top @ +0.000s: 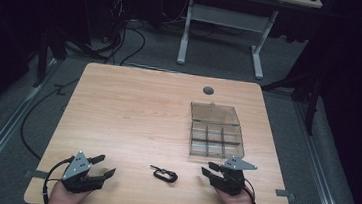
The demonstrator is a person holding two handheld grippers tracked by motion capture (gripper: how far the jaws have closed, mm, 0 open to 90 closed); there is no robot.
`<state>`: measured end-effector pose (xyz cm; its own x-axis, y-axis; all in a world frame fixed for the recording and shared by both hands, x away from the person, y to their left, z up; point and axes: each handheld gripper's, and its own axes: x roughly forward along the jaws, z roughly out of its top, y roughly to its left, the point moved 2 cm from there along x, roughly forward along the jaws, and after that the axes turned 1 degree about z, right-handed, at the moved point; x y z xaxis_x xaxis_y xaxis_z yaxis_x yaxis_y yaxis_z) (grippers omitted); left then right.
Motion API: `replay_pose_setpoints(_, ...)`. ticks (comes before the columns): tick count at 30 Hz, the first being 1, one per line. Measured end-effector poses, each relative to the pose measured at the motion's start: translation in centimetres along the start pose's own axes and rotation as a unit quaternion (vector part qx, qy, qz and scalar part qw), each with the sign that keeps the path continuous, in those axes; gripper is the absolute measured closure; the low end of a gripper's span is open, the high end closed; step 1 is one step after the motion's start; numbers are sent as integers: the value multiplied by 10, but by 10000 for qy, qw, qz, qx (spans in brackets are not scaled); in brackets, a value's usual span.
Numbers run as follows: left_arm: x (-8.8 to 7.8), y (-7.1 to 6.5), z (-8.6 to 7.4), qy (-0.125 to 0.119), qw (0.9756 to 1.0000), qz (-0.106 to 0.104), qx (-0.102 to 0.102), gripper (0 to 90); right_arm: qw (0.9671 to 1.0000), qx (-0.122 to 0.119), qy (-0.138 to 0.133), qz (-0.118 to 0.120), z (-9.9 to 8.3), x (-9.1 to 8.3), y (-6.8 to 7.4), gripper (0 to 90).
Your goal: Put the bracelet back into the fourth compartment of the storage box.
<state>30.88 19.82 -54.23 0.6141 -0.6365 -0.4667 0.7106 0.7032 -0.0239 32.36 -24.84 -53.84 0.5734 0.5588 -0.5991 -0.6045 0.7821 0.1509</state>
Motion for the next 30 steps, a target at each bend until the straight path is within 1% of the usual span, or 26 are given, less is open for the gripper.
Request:
replay_pose_setpoints(3,0,-1,0,5,10000,3,22,365,10000,23,40,-4,0,1,0,591)
replay_pose_setpoints(5,0,-1,0,3,10000,-1,22,365,9999,-74,116,13,0,3,1,589)
replay_pose_setpoints(7,0,0,0,-12,10000,-14,9,365,9998,-143,154,-66,0,4,3,589)
replay_pose_setpoints(9,0,0,0,-6,10000,-22,16,365,9997,-119,198,-61,0,5,3,589)
replay_pose_setpoints(14,0,-1,0,-20,10000,-18,41,366,9997,-120,210,-60,0,5,4,597)
replay_pose_setpoints(16,0,-1,0,-28,10000,-27,41,369,9996,-157,229,-34,0,6,4,607)
replay_pose_setpoints(18,0,-1,0,-22,10000,-43,43,370,9995,-174,246,-52,1,6,5,637)
replay_pose_setpoints(20,0,-1,0,-16,10000,-53,46,370,9993,-273,263,-36,2,6,8,651)
replay_pose_setpoints(21,0,-1,0,-11,10000,-43,59,371,9993,-252,285,24,3,7,9,662)
replay_pose_setpoints(22,0,-1,0,-4,10000,-47,68,371,9993,-197,286,137,6,8,12,683)
replay_pose_setpoints(24,0,-1,0,-6,10000,-34,66,371,9991,-249,284,184,11,9,18,706)
replay_pose_setpoints(28,-1,-1,0,-27,10000,-24,35,371,9978,-543,351,168,23,15,35,800)
replay_pose_setpoints(30,0,-1,0,-26,10000,-28,28,372,9972,-576,396,279,27,20,41,834)
